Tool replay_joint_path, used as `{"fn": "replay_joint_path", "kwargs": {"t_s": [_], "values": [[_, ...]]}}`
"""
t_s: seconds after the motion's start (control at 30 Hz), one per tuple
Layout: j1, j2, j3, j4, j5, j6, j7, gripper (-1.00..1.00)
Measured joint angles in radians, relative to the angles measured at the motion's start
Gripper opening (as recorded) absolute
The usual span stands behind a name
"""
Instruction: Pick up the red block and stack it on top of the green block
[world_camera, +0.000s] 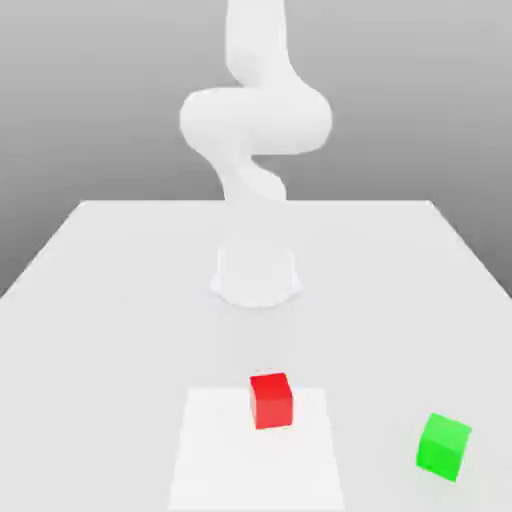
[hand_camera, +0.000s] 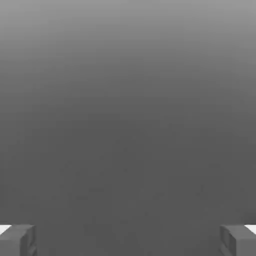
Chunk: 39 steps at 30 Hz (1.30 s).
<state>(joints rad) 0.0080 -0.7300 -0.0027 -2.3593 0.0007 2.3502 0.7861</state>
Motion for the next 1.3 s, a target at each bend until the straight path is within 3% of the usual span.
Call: {"fn": "replay_joint_path", "kwargs": {"t_s": [0.57,0.8,0.83,1.07,1.3], "values": [[0.052,0.624,-0.004,-0.479,0.001,0.432,-0.115,0.00],[0.053,0.898,0.000,-0.480,0.002,0.657,-0.125,0.00],[0.052,0.926,0.001,-0.476,0.003,0.682,-0.126,-1.00],[0.049,0.930,0.003,-0.476,-0.003,0.684,-0.120,-1.00],[0.043,0.702,0.009,-0.508,-0.001,0.489,-0.121,-1.00]]}}
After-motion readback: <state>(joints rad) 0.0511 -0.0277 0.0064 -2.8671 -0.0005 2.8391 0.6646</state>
